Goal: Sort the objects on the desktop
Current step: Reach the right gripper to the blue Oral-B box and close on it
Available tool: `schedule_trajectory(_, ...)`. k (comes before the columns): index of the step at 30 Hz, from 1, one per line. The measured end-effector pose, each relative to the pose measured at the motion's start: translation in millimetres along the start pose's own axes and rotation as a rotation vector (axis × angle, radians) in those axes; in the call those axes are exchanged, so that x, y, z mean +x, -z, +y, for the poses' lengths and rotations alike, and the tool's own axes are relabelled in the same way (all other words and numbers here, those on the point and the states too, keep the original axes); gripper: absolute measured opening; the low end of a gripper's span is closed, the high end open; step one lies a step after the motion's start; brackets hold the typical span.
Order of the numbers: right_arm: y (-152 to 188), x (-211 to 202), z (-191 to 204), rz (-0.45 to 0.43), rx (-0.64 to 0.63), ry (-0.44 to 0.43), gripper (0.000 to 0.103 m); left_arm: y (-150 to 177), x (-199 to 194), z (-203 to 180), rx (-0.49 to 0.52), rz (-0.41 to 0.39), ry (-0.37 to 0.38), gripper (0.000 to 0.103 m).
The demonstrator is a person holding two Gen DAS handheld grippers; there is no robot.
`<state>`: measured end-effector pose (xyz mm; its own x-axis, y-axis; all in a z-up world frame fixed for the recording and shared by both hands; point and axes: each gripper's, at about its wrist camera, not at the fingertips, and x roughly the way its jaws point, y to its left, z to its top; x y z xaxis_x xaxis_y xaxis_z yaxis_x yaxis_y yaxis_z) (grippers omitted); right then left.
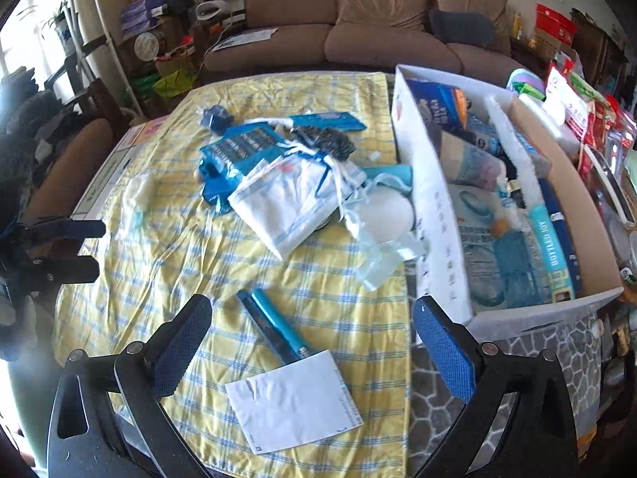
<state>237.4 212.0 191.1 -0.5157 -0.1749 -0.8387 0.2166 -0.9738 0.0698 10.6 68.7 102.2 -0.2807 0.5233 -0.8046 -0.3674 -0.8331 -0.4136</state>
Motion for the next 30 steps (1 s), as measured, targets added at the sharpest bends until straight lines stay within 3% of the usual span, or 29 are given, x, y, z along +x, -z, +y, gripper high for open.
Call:
schedule_trajectory(2, 6.8, 18.7, 6.0, 0.031, -0.001, -0.008, 0.091, 13.6, 4.5, 6.3, -0.001, 0.007, 0.004, 0.103)
schedule_trajectory(4, 12.4, 33.3, 8.3, 0.052, 0.002, 0.0, 0.07, 25.8, 9.1, 8.4, 0.011, 0.015, 0.008, 0.103)
schedule_trajectory(7, 22.9, 48.6, 4.9, 0.085, 0.02, -0.006, 0.054, 37.8, 15.8, 5.1, 0.028, 0.025, 0.033, 0.103)
schedule_trajectory(14, 54.6, 42.4, -21.9, 0.105, 0.115, 0.024, 0.054, 48.2, 36.3, -34.7, 0.102, 0.049, 0.172, 0.101)
schedule_trajectory(19, 69.7, 39.9, -43.1, 0.148, 0.167, 0.018, 0.054, 58.5, 64.4, -73.6, 0.132, 0.122, 0.266, 0.087)
schedule_trajectory(26, 79.3, 47.5, -54.1, 0.188, 0.196, -0.041, 0.053, 73.6, 96.7, -111.9, 0.169, 0.178, 0.318, 0.073)
schedule_trajectory(29, 81.3, 44.2, -56.7, 0.19, 0.206, -0.071, 0.04, 75.9, 99.2, -126.7, 0.24, 0.157, 0.303, 0.069)
schedule_trajectory(30, 81.6, 42.8, -57.3, 0.195, 0.21, -0.083, 0.026, 77.5, 98.7, -132.8, 0.286, 0.142, 0.28, 0.069)
